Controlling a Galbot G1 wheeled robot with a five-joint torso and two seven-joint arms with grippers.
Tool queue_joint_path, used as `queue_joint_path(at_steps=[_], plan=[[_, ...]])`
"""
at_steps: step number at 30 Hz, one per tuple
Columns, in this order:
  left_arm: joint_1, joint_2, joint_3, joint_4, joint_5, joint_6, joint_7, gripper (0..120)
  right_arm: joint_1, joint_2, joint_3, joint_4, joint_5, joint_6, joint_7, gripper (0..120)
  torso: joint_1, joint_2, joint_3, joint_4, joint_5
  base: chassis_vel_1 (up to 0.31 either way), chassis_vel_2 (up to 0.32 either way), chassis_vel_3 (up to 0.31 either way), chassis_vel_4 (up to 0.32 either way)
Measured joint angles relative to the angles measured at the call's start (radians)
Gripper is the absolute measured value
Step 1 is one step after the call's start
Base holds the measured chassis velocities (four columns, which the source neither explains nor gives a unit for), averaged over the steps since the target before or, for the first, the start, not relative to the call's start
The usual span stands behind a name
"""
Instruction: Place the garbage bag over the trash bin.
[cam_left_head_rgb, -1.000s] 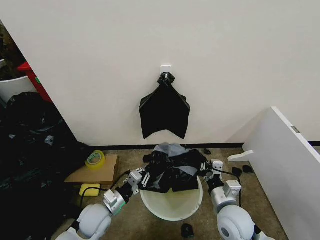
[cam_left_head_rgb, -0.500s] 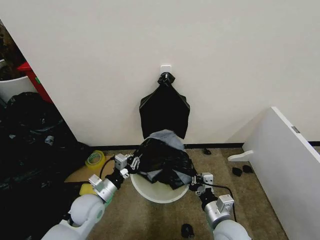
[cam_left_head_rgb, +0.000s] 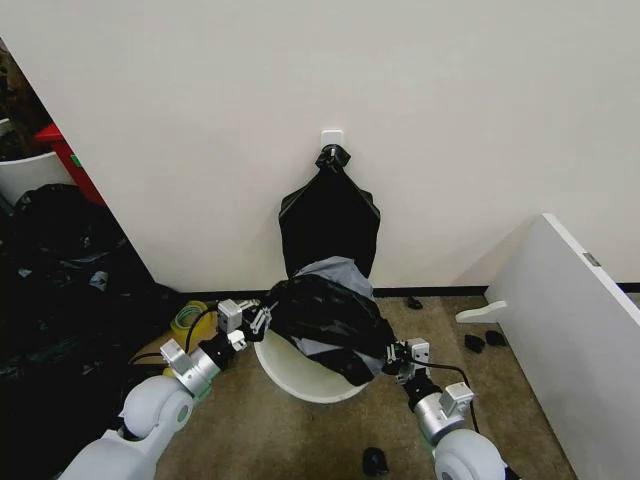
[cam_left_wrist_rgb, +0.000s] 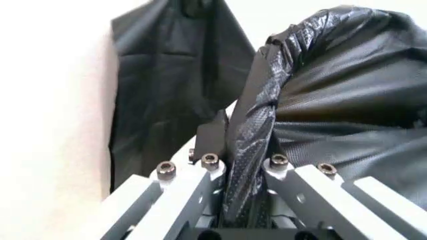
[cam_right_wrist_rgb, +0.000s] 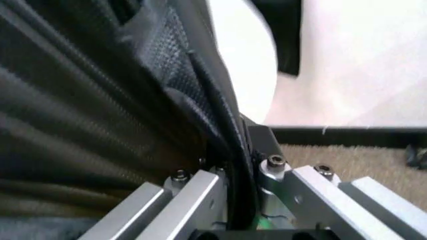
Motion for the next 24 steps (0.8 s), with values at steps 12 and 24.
queue_joint_path(at_steps=[12,24], plan=[[-0.031,-0.026,0.002,0.001,-0.037,0.048,-0.107,3,-0.021,0.004,-0.028,-0.035,-0.107,0.059,-0.041,19,0.0,0.0,0.0,-0.0001,-0.0001,0.0,0.0,0.0,0.0],[-0.014,-0.055,0.017,-0.008,-0.004,0.083,-0.273,3,-0.029,-0.001,0.146,-0.186,-0.488,0.493,-0.389,68,0.0,0.0,0.0,-0.0003,0.0,0.0,0.0,0.0,0.0]])
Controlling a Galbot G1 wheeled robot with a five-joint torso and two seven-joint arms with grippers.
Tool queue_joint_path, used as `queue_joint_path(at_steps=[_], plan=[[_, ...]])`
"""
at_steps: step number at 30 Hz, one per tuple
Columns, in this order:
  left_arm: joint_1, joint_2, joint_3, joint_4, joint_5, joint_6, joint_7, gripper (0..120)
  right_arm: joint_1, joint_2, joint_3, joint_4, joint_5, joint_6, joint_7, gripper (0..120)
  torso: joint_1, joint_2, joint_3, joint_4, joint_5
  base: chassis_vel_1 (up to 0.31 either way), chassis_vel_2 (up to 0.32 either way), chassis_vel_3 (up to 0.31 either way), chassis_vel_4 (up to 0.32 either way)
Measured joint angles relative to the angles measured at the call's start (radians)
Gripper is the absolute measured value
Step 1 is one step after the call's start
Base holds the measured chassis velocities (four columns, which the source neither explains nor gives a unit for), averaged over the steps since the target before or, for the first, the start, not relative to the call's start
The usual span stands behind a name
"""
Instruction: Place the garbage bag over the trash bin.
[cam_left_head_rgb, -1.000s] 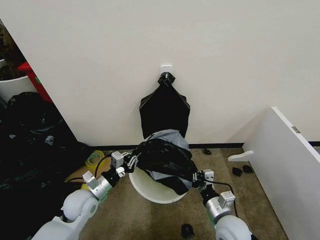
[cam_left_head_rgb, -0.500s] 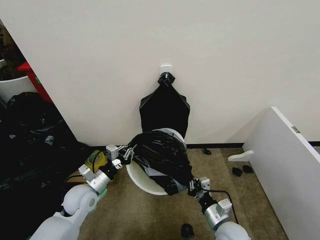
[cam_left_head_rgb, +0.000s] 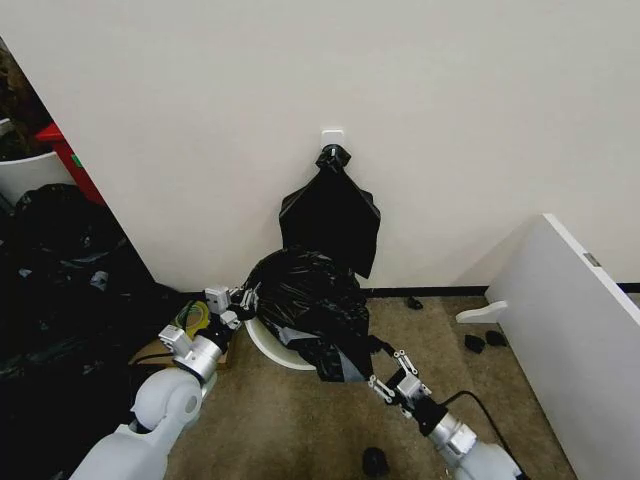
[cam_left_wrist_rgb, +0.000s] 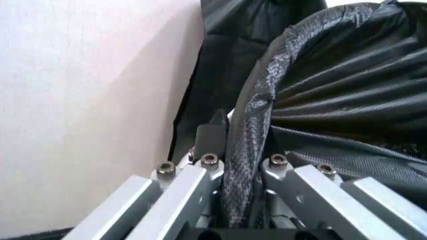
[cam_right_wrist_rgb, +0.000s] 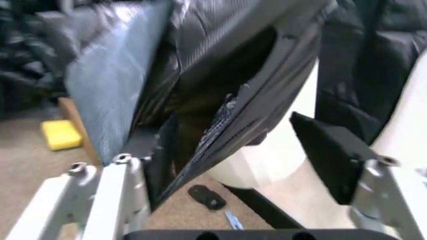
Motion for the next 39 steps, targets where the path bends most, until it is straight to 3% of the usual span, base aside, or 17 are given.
queue_joint_path(at_steps=[7,9,10,11,13,18,21,25,28,35,39], plan=[[0.001,-0.016,0.01,0.0,0.024,0.009,-0.035,3,-0.005,0.001,0.065,-0.019,0.053,0.08,-0.205,89,0.0,0.0,0.0,0.0004,-0.0003,0.0,0.0,0.0,0.0],[0.001,-0.018,0.012,0.0,0.03,0.009,-0.037,2,-0.004,0.001,0.05,-0.017,0.165,0.072,-0.228,97,0.0,0.0,0.0,0.0002,0.0003,0.0,0.0,0.0,0.0],[0.005,-0.019,0.017,0.0,0.036,0.009,-0.036,2,-0.009,0.001,0.012,0.007,0.32,0.023,-0.199,99,0.0,0.0,0.0,0.0005,0.0002,0.0,0.0,0.0,0.0],[0.005,-0.019,0.017,0.0,0.036,0.009,-0.036,2,-0.009,0.001,0.012,0.007,0.32,0.023,-0.199,99,0.0,0.0,0.0,0.0005,0.0002,0.0,0.0,0.0,0.0],[0.009,-0.02,0.021,0.0,0.044,0.01,-0.034,2,-0.009,0.006,-0.026,0.039,0.494,-0.032,-0.15,100,0.0,0.0,0.0,0.0002,-0.0002,0.0,0.0,0.0,0.0],[0.013,-0.02,0.02,0.0,0.048,0.01,-0.035,2,-0.009,0.017,-0.041,0.072,0.612,-0.05,-0.144,100,0.0,0.0,0.0,0.0004,-0.0003,0.0,0.0,0.0,0.0],[0.014,-0.021,0.02,0.0,0.051,0.008,-0.042,2,-0.018,0.021,-0.04,0.083,0.603,-0.038,-0.164,100,0.0,0.0,0.0,0.0003,0.0001,0.0,0.0,0.0,0.0],[0.01,-0.024,0.024,0.003,0.067,0.006,-0.079,2,-0.04,0.037,0.013,0.064,0.265,0.005,-0.033,100,0.0,0.0,0.0,0.0004,0.0001,0.0,0.0,0.0,0.0],[0.006,-0.024,0.028,0.003,0.076,0.006,-0.099,2,-0.051,0.035,0.029,0.052,0.186,0.036,-0.025,100,0.0,0.0,0.0,0.0003,-0.0001,0.0,0.0,0.0,0.0],[-0.001,-0.025,0.046,0.007,0.121,0.005,-0.137,2,-0.058,0.028,0.053,0.095,0.277,0.115,-0.273,100,0.0,0.0,0.0,0.0003,0.0,0.0,0.0,0.0,0.0],[0.003,-0.025,0.053,-0.001,0.137,-0.003,-0.141,2,-0.052,0.03,0.049,0.133,0.303,0.102,-0.277,100,0.0,0.0,0.0,0.0004,-0.0002,0.0,0.0,0.0,0.0]])
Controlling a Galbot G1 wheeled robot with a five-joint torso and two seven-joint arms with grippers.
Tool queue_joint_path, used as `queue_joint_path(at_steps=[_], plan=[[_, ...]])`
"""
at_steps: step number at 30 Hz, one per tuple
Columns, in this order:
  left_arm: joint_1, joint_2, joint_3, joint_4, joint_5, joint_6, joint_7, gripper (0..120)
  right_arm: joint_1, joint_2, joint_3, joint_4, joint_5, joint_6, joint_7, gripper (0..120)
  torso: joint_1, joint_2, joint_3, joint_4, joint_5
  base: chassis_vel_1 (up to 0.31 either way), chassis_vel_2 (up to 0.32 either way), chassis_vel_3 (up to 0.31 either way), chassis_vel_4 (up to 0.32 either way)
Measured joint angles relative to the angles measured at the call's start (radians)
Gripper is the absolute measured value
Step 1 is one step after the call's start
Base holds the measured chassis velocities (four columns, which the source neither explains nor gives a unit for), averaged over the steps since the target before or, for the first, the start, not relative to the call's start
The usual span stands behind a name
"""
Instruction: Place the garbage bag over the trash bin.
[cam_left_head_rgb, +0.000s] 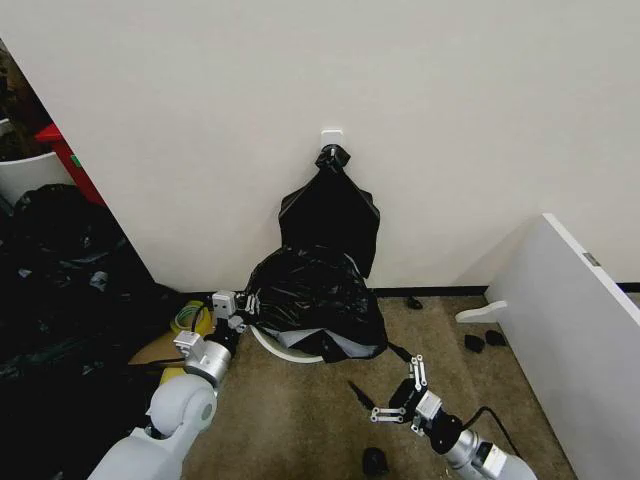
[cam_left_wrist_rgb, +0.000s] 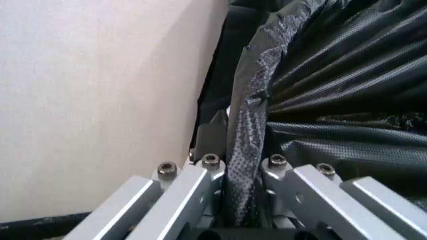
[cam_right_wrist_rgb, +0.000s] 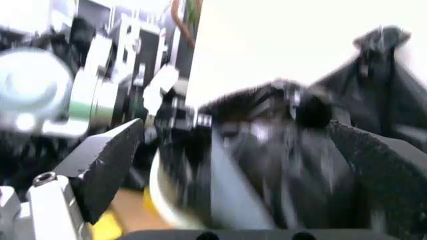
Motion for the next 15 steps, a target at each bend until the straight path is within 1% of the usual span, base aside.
queue_joint_path(at_steps=[3,4,5,8,9,10,12,13,14,15], plan=[[0.007,0.0,0.017,-0.016,0.037,-0.018,-0.007,2,0.002,0.002,-0.034,0.064,-0.057,-0.062,0.098,100,0.0,0.0,0.0,-0.0001,0.0002,0.0,0.0,0.0,0.0],[0.01,-0.001,0.024,-0.021,0.06,-0.026,-0.01,2,-0.004,0.002,-0.047,0.089,-0.117,-0.114,0.161,100,0.0,0.0,0.0,0.0,0.0001,0.0,0.0,0.0,0.0],[0.01,-0.001,0.024,-0.021,0.06,-0.026,-0.01,2,-0.004,0.002,-0.047,0.089,-0.117,-0.114,0.161,100,0.0,0.0,0.0,0.0,0.0001,0.0,0.0,0.0,0.0],[0.014,-0.005,0.039,-0.033,0.102,-0.044,-0.013,2,-0.008,-0.003,-0.062,0.112,-0.253,-0.225,0.253,98,0.0,0.0,0.0,0.0,0.0001,0.0,0.0,0.0,0.0],[0.015,-0.008,0.047,-0.039,0.112,-0.048,-0.013,2,-0.005,-0.004,-0.064,0.113,-0.298,-0.27,0.273,93,0.0,0.0,0.0,-0.0001,0.0002,0.0,0.0,0.0,0.0],[0.015,-0.008,0.047,-0.039,0.112,-0.048,-0.013,2,-0.005,-0.004,-0.064,0.113,-0.298,-0.27,0.273,93,0.0,0.0,0.0,-0.0001,0.0002,0.0,0.0,0.0,0.0],[0.015,-0.009,0.056,-0.049,0.12,-0.051,-0.013,2,-0.002,-0.007,-0.063,0.113,-0.341,-0.32,0.287,84,0.0,0.0,0.0,-0.0002,0.0001,0.0,0.0,0.0,0.0],[0.016,-0.009,0.058,-0.052,0.122,-0.052,-0.013,2,0.001,-0.009,-0.061,0.113,-0.351,-0.33,0.288,79,0.0,0.0,0.0,-0.0002,0.0002,0.0,0.0,0.0,0.0],[0.016,-0.009,0.058,-0.052,0.122,-0.052,-0.013,2,0.001,-0.009,-0.061,0.113,-0.351,-0.33,0.288,79,0.0,0.0,0.0,-0.0002,0.0002,0.0,0.0,0.0,0.0],[0.017,-0.009,0.058,-0.053,0.123,-0.052,-0.013,2,0.002,-0.01,-0.06,0.113,-0.353,-0.333,0.288,75,0.0,0.0,0.0,-0.0001,0.0002,0.0,0.0,0.0,0.0]])
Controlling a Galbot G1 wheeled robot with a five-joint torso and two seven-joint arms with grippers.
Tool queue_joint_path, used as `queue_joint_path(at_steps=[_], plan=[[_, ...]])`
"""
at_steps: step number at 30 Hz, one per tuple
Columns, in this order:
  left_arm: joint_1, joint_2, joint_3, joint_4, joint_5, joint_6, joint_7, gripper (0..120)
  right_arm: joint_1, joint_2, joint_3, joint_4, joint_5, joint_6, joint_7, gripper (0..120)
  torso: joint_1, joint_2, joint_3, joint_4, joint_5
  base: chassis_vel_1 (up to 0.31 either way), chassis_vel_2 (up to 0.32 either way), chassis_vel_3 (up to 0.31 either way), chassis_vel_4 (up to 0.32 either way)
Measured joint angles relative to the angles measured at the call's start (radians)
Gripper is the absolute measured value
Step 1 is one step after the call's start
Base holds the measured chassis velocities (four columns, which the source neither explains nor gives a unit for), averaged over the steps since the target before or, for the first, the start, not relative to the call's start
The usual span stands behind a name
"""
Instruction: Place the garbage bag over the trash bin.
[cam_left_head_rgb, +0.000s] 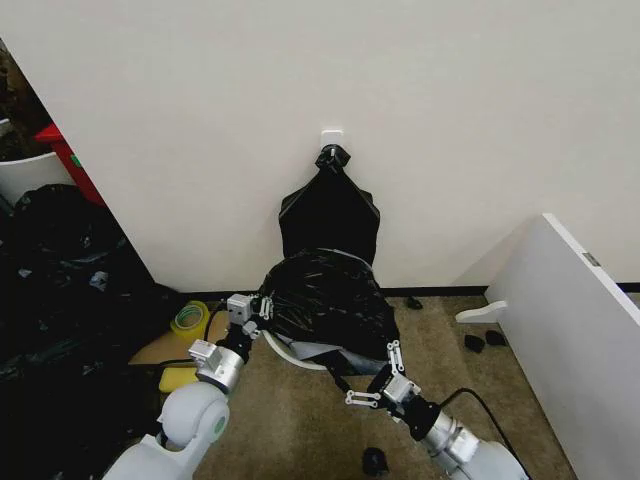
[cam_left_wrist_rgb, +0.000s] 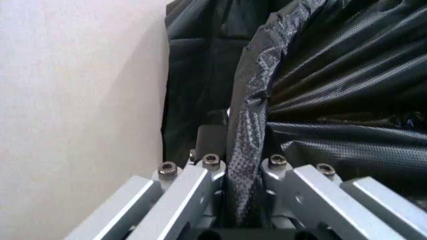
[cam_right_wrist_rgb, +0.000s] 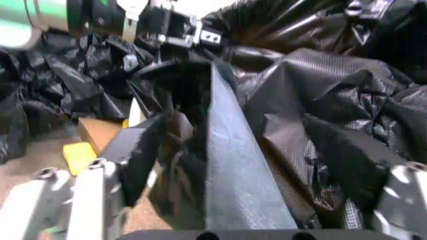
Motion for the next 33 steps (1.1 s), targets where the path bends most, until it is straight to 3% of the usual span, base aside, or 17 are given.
queue_joint_path(at_steps=[7,12,15,17,20,21,24,25,28,33], plan=[[-0.004,0.0,0.001,0.008,0.007,-0.005,-0.005,2,0.005,0.0,-0.004,-0.007,0.027,0.012,-0.031,45,0.0,0.0,0.0,0.0,0.0,0.0,0.0,0.0,0.0],[-0.007,-0.002,0.002,0.01,0.007,-0.006,-0.009,2,0.0,0.002,-0.001,-0.011,0.031,0.039,-0.073,32,0.0,0.0,0.0,0.0,0.0,0.0,0.0,0.0,0.0],[-0.008,-0.006,0.005,0.01,0.006,-0.006,-0.014,2,-0.004,0.008,0.0,-0.02,0.03,0.06,-0.095,17,0.0,0.0,0.0,0.0,0.0,0.0,0.0,0.0,0.0],[-0.008,-0.007,0.006,0.01,0.005,-0.006,-0.015,2,-0.004,0.009,0.001,-0.023,0.03,0.066,-0.101,15,0.0,0.0,0.0,0.0,-0.0001,0.0,0.0,0.0,0.0],[-0.003,-0.013,0.009,-0.002,-0.01,-0.002,-0.024,2,0.012,0.021,0.002,-0.068,0.079,0.145,-0.211,0,0.0,0.0,0.0,0.0,0.0,0.0,0.0,0.0,0.0],[-0.003,-0.013,0.009,-0.002,-0.01,-0.002,-0.024,2,0.012,0.021,0.002,-0.068,0.079,0.145,-0.211,0,0.0,0.0,0.0,0.0,0.0,0.0,0.0,0.0,0.0],[-0.002,-0.024,0.013,-0.019,-0.068,0.031,-0.058,2,0.036,0.039,-0.014,-0.116,0.214,0.212,-0.415,0,0.0,0.0,0.0,0.0001,0.0001,0.0,0.0,0.0,0.0],[-0.002,-0.024,0.013,-0.019,-0.068,0.031,-0.058,2,0.036,0.039,-0.014,-0.116,0.214,0.212,-0.415,0,0.0,0.0,0.0,0.0001,0.0001,0.0,0.0,0.0,0.0],[-0.006,-0.047,0.02,-0.048,-0.177,0.101,-0.121,2,0.059,0.061,-0.029,-0.163,0.296,0.227,-0.595,0,0.0,0.0,0.0,0.0,0.0,0.0,0.0,0.0,0.0],[-0.008,-0.064,0.021,-0.082,-0.302,0.174,-0.175,2,0.082,0.083,-0.028,-0.216,0.26,0.236,-0.603,0,0.0,0.0,0.0,0.0,0.0,0.0,0.0,0.0,0.0]])
